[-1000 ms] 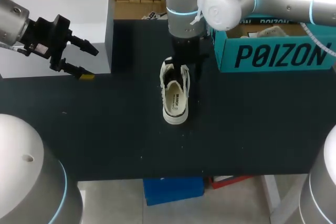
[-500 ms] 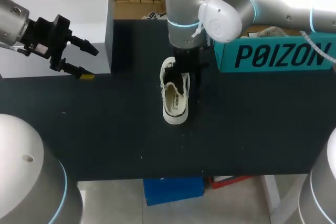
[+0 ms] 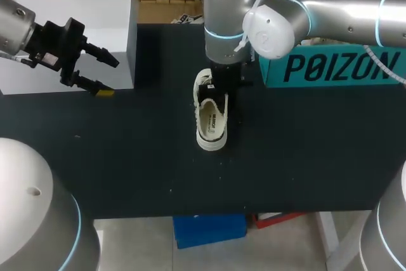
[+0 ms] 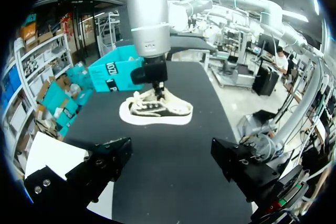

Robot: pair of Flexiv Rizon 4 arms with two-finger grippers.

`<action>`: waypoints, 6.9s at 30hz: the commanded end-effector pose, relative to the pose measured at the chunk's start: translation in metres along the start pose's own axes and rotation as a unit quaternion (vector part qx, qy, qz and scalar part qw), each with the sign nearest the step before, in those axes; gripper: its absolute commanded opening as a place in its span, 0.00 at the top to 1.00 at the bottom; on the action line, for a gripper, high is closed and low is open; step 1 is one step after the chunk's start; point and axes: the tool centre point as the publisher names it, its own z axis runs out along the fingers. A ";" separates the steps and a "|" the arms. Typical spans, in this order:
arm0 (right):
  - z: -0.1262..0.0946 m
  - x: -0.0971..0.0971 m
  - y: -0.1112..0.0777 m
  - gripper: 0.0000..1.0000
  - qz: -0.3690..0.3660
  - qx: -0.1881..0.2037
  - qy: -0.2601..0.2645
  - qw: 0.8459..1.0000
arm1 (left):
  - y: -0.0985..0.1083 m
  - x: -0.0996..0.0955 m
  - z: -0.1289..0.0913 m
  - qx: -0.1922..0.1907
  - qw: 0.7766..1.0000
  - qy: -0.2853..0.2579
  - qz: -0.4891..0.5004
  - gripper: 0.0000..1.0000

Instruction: Take the shoe out of the shoebox, open the shoe tongue, remove and reinsert the insole, then place the shoe into the shoebox

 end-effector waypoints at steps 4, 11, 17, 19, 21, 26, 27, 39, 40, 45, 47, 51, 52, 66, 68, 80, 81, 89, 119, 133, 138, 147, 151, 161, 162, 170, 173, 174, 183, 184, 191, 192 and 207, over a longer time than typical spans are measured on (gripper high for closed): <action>0.005 0.003 0.001 1.00 0.000 0.000 0.001 1.000 | 0.001 0.001 0.001 0.000 1.000 -0.002 0.001 0.00; 0.005 0.003 0.001 1.00 0.000 0.000 0.001 1.000 | 0.001 0.001 0.001 0.000 1.000 -0.002 0.001 0.00; 0.005 0.003 0.001 1.00 0.000 0.000 0.001 1.000 | 0.001 0.001 0.001 0.000 1.000 -0.002 0.001 0.00; 0.005 0.003 0.001 1.00 0.000 0.000 0.001 1.000 | 0.001 0.001 0.001 0.000 1.000 -0.002 0.001 0.00; 0.005 0.003 0.001 1.00 0.000 0.000 0.001 1.000 | 0.001 0.001 0.001 0.000 1.000 -0.002 0.001 0.00; 0.005 0.003 0.001 1.00 0.000 0.000 0.001 1.000 | 0.001 0.001 0.001 0.000 1.000 -0.002 0.001 0.00; 0.002 0.003 0.001 1.00 -0.010 0.000 0.000 1.000 | 0.001 0.001 0.001 0.000 1.000 -0.002 0.001 0.00; -0.086 -0.018 -0.001 1.00 -0.218 -0.035 -0.013 0.975 | 0.001 0.001 0.001 0.000 1.000 -0.002 0.001 0.00; -0.096 -0.021 -0.001 1.00 -0.244 -0.043 -0.023 0.969 | 0.001 0.001 0.001 0.000 1.000 -0.002 0.001 0.00; -0.146 -0.039 0.000 1.00 -0.359 -0.083 -0.058 0.928 | 0.001 0.001 0.001 0.000 1.000 -0.002 0.001 0.00; -0.165 -0.046 -0.001 1.00 -0.418 -0.105 -0.061 0.900 | 0.001 0.001 0.001 0.000 1.000 -0.002 0.001 0.00; -0.198 -0.064 -0.002 1.00 -0.527 -0.119 -0.059 0.839 | 0.001 0.001 0.001 0.000 1.000 -0.002 0.001 0.00; -0.206 -0.069 -0.001 1.00 -0.549 -0.122 -0.057 0.825 | 0.001 0.001 0.001 0.000 1.000 -0.002 0.001 0.00; -0.237 -0.089 0.004 1.00 -0.627 -0.125 -0.047 0.768 | 0.001 0.001 0.001 0.000 1.000 -0.002 0.001 0.00; -0.237 -0.089 0.004 1.00 -0.627 -0.125 -0.047 0.768 | 0.001 0.001 0.001 0.000 1.000 -0.002 0.001 0.00; -0.238 -0.095 0.011 1.00 -0.634 -0.127 -0.050 0.762 | 0.001 0.001 0.001 0.000 1.000 -0.002 0.001 0.00; -0.239 -0.101 0.015 1.00 -0.637 -0.126 -0.054 0.758 | 0.001 0.001 0.001 0.000 1.000 -0.002 0.001 0.00; -0.251 -0.152 0.060 1.00 -0.666 -0.124 -0.078 0.732 | 0.001 0.001 0.001 0.000 1.000 -0.002 0.001 0.00; -0.265 -0.249 0.147 1.00 -0.670 -0.119 -0.107 0.725 | 0.001 0.001 0.001 0.000 1.000 -0.002 0.001 0.00; -0.265 -0.264 0.171 1.00 -0.676 -0.116 -0.124 0.717 | 0.001 0.001 0.001 0.000 1.000 -0.002 0.001 0.00; -0.260 -0.284 0.193 1.00 -0.681 -0.111 -0.129 0.712 | 0.001 0.001 0.001 0.000 1.000 -0.002 0.001 0.00; -0.243 -0.323 0.245 1.00 -0.682 -0.109 -0.129 0.711 | 0.001 0.001 0.001 0.000 1.000 -0.002 0.001 0.00; -0.235 -0.340 0.265 1.00 -0.686 -0.108 -0.126 0.709 | 0.001 0.001 0.001 0.000 1.000 -0.002 0.001 0.00; -0.205 -0.373 0.301 1.00 -0.694 -0.092 -0.101 0.707 | 0.001 0.001 0.001 0.000 1.000 -0.002 0.001 0.00; -0.202 -0.374 0.304 1.00 -0.694 -0.093 -0.099 0.707 | 0.001 0.001 0.001 0.000 1.000 -0.002 0.001 0.00; -0.185 -0.370 0.318 1.00 -0.693 -0.096 -0.081 0.709 | 0.001 0.001 0.001 0.000 1.000 -0.002 0.001 0.00; -0.177 -0.366 0.320 1.00 -0.689 -0.099 -0.076 0.714 | 0.001 0.001 0.001 0.000 1.000 -0.002 0.001 0.00; -0.175 -0.365 0.321 1.00 -0.689 -0.099 -0.075 0.714 | 0.001 0.001 0.001 0.000 1.000 -0.002 0.001 0.00; -0.145 -0.358 0.328 1.00 -0.682 -0.103 -0.077 0.720 | 0.001 0.001 0.001 0.000 1.000 -0.002 0.001 0.00; -0.141 -0.358 0.328 1.00 -0.681 -0.104 -0.075 0.721 | 0.001 0.001 0.001 0.000 1.000 -0.002 0.001 0.00; -0.113 -0.353 0.328 1.00 -0.675 -0.108 -0.071 0.726 | 0.001 0.001 0.001 0.000 1.000 -0.002 0.001 0.00; -0.109 -0.353 0.328 1.00 -0.674 -0.109 -0.071 0.727 | 0.001 0.001 0.001 0.000 1.000 -0.002 0.001 0.00; -0.070 -0.358 0.338 1.00 -0.661 -0.123 -0.049 0.739 | 0.001 0.001 0.001 0.000 1.000 -0.002 0.001 0.00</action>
